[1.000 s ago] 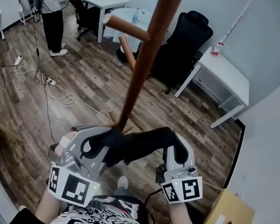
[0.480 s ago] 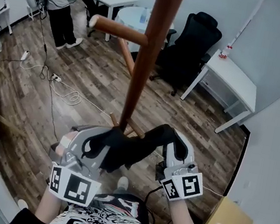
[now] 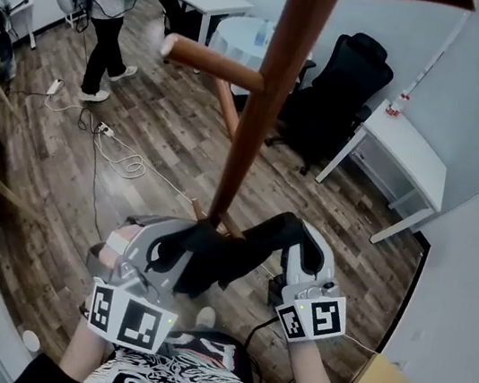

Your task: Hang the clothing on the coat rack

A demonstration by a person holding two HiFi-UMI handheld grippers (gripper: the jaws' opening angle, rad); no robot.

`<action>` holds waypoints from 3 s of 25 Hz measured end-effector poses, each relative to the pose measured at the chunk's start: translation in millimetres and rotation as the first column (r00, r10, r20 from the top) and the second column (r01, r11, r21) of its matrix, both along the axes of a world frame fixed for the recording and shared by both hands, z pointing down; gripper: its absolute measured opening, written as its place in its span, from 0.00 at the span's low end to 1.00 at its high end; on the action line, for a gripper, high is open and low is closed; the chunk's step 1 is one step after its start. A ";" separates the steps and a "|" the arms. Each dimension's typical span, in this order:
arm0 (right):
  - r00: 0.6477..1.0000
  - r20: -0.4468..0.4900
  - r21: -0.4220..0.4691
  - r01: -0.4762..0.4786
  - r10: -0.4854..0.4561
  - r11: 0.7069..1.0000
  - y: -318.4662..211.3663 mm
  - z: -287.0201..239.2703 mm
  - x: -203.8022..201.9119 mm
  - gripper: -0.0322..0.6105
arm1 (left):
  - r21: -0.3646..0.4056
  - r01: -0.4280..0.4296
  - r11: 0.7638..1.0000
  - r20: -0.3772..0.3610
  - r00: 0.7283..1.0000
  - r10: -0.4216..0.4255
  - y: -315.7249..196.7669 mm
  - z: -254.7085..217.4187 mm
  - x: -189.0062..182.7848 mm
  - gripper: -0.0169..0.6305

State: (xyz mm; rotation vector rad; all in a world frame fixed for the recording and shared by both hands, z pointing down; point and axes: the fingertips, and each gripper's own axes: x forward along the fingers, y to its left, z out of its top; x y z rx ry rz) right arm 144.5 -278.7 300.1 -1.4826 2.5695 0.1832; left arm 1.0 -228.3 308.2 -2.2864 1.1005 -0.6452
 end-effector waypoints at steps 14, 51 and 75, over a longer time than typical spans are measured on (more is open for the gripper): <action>0.998 0.013 0.007 0.066 -0.066 0.998 -36.6 1.1 -5.6 0.05 | -0.017 0.050 0.999 0.034 0.998 -0.049 -23.3 4.1 3.3 0.04; 0.933 -0.158 -0.162 0.297 -0.322 0.941 -61.3 80.2 -72.6 0.05 | -0.126 0.073 0.989 0.139 0.989 -0.055 -60.5 59.4 1.7 0.04; 0.889 -0.240 -0.239 0.335 -0.390 0.911 -49.8 110.4 -84.3 0.05 | -0.253 0.001 0.967 0.105 0.994 0.026 -58.5 99.8 18.8 0.04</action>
